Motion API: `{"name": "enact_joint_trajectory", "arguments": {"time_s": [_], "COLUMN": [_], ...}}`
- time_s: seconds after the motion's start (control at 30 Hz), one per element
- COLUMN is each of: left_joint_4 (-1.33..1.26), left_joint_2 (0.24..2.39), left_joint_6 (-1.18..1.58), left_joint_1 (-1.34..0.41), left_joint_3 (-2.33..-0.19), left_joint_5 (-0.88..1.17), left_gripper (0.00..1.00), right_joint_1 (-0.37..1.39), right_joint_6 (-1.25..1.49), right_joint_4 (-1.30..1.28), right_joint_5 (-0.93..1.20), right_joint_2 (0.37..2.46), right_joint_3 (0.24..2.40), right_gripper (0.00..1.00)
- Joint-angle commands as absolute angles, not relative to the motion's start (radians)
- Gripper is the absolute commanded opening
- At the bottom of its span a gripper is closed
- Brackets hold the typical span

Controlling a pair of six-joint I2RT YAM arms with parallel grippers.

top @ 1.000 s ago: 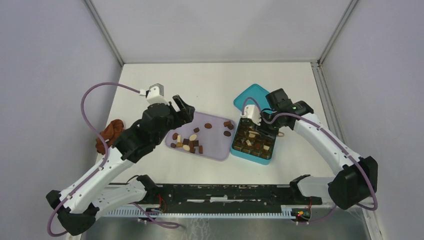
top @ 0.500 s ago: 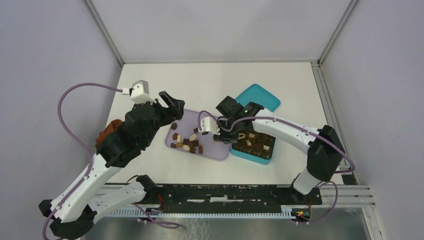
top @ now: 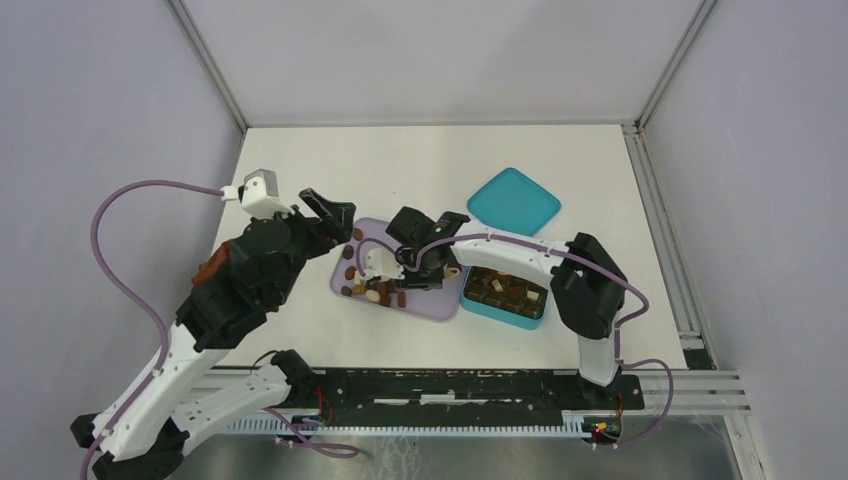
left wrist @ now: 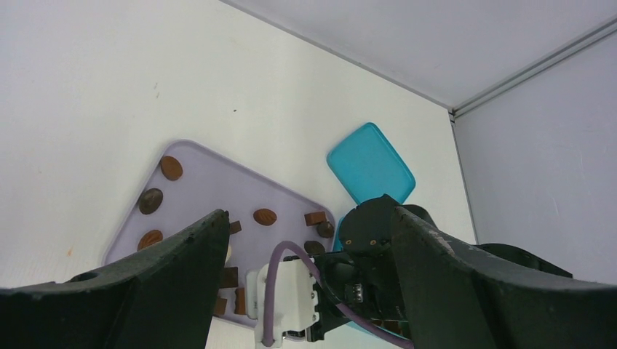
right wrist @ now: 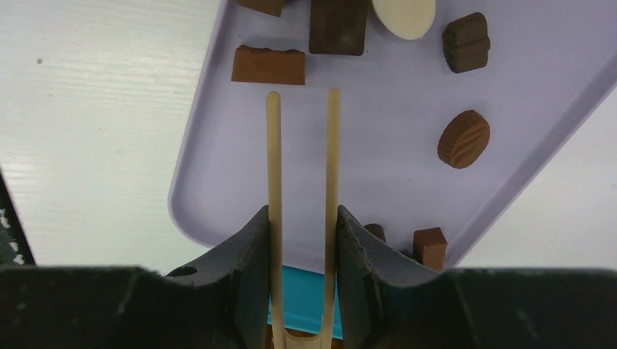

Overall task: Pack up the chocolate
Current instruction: Pick up the fake chocolate from the plate.

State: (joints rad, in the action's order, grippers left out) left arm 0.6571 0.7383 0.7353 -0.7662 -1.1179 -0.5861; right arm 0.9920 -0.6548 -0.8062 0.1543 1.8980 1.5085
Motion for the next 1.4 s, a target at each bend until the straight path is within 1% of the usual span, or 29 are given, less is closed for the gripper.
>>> {"name": "enact_joint_trajectory", "arguments": {"time_s": [0.0,0.27,0.63,1.37], "left_joint_4": [0.650,0.650,0.648,0.635], "left_joint_2": [0.726,0.690,0.655,0.663], "left_joint_6": [0.741,0.752,0.775,0.769], "left_joint_1": [-0.766,-0.767,-0.768,-0.768], "left_joint_3": [-1.106,-1.086,-1.060,-1.057], "left_joint_5": [-0.619,-0.627,-0.627,-0.627], "left_gripper": [0.86,0.86,0.86,0.86], "right_joint_1": [1.002,1.003,1.002,1.024], "right_joint_6": [-0.649,-0.646,-0.649,-0.639], "right_joint_4": [-0.801,-0.809,-0.813,-0.844], "right_joint_5": [0.059,0.006,-0.014,0.034], "right_joint_2": [1.952,2.027,2.066,2.133], "right_joint_3": [1.571,1.629,1.627,1.704], "right_gripper": [0.39,0.39,0.39,0.44]}}
